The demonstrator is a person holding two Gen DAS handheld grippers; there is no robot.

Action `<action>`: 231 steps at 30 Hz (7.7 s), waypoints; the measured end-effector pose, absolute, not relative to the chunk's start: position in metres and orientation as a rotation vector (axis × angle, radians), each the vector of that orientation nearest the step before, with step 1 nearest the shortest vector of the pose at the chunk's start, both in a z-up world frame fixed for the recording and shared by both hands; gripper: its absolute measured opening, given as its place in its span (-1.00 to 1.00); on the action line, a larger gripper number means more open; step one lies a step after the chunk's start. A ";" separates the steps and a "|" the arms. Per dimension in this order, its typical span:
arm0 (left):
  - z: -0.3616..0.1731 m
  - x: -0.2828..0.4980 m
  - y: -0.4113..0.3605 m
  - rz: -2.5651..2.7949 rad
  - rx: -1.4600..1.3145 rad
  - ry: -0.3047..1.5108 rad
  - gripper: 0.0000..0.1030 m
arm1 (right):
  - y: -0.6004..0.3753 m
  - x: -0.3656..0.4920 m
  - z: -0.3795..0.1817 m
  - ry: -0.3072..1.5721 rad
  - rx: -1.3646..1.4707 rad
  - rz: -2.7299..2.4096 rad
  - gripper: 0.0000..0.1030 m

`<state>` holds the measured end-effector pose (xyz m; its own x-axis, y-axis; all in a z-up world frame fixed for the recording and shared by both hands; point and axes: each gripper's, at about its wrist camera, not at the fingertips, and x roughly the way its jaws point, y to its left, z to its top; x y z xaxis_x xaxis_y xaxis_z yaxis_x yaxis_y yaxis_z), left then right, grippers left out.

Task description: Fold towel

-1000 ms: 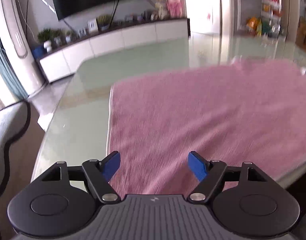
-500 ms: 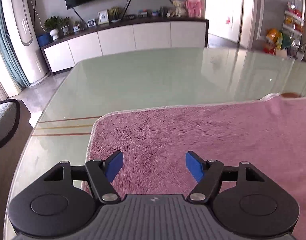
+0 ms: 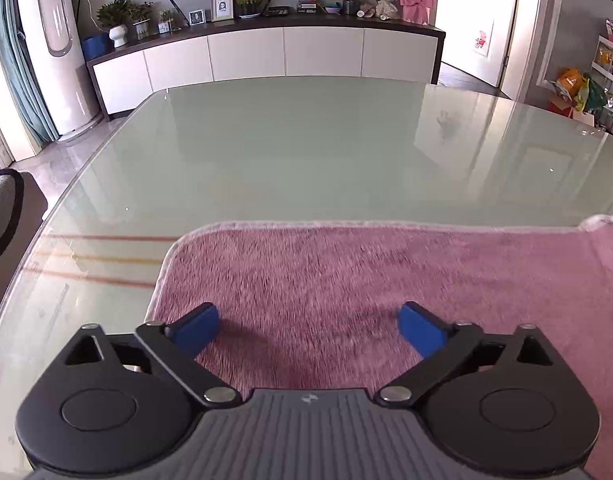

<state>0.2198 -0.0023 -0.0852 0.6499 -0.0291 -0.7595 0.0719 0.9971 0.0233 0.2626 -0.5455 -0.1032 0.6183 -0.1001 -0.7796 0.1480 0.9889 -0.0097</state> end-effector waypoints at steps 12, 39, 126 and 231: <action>-0.059 0.227 0.000 -0.056 -0.009 0.826 0.53 | -0.557 0.245 -0.085 0.768 0.216 -0.059 0.30; -0.089 0.202 -0.040 -0.137 0.079 0.723 0.99 | -0.483 0.205 -0.111 0.680 -0.008 -0.023 0.80; -0.079 0.115 -0.011 -0.075 0.059 0.790 0.99 | -0.524 0.117 -0.105 0.779 0.040 -0.122 0.36; -0.074 -0.017 0.011 -0.156 0.073 0.828 0.99 | -0.605 -0.033 -0.088 1.085 0.669 0.161 0.90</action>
